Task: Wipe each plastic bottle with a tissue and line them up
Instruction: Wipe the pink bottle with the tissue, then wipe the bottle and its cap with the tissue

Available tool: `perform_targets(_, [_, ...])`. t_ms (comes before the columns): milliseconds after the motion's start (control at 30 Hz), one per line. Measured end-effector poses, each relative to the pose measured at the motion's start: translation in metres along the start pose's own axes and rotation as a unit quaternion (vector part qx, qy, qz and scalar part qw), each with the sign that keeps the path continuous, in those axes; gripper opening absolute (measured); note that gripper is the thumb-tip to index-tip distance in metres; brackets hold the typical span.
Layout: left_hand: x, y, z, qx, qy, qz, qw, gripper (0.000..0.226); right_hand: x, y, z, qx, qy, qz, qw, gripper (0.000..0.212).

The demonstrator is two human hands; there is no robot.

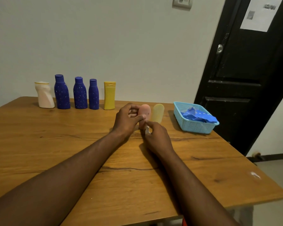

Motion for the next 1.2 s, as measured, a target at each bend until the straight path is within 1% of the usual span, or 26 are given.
perform_targets(133, [-0.006,0.0,0.001,-0.004,-0.002,0.011,1.0,0.036,0.0,0.001,-0.001,0.007,0.008,0.0,1.0,0.027])
perform_targets(333, [-0.008,0.0,0.001,-0.013,-0.011,0.025,1.0,0.043,-0.003,-0.004,-0.007,0.034,0.007,-0.001,0.999,0.037])
perform_targets(567, [-0.005,-0.003,-0.003,-0.036,-0.026,0.036,0.998,0.049,-0.008,-0.01,-0.014,0.069,-0.004,0.021,0.997,0.033])
perform_targets(667, [-0.003,-0.003,-0.005,-0.041,-0.035,0.026,0.998,0.052,-0.012,-0.012,-0.016,0.081,-0.005,0.039,0.996,0.034])
perform_targets(767, [0.0,-0.007,-0.009,-0.045,-0.046,0.004,0.998,0.054,-0.02,-0.014,-0.021,0.101,-0.028,0.078,0.991,0.031])
perform_targets(833, [0.006,-0.013,-0.01,-0.046,-0.042,0.001,0.998,0.052,-0.032,-0.015,-0.025,0.11,-0.069,0.097,0.987,0.029])
perform_targets(933, [0.026,-0.036,-0.005,-0.065,-0.004,0.053,0.996,0.047,-0.058,-0.016,-0.027,0.118,-0.135,0.078,0.981,0.031])
perform_targets(1000, [0.041,-0.057,0.002,-0.073,0.025,0.104,0.992,0.047,-0.075,-0.015,-0.02,0.121,-0.15,0.076,0.978,0.03])
perform_targets(1100, [0.057,-0.09,0.02,-0.06,0.055,0.178,0.981,0.044,-0.099,-0.01,-0.002,0.132,-0.132,0.114,0.976,0.024])
perform_targets(1200, [0.063,-0.113,0.045,-0.068,0.074,0.26,0.96,0.043,-0.112,0.011,0.024,0.123,-0.069,0.18,0.973,0.024])
Point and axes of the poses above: each hand's wrist, its own z-axis towards the middle knuckle, its own y-axis out of the palm, x = y × z, the point moved 5 cm from there along z, towards the middle knuckle, and after that the axes turned 12 degrees about -z, right-handed, at the moved point
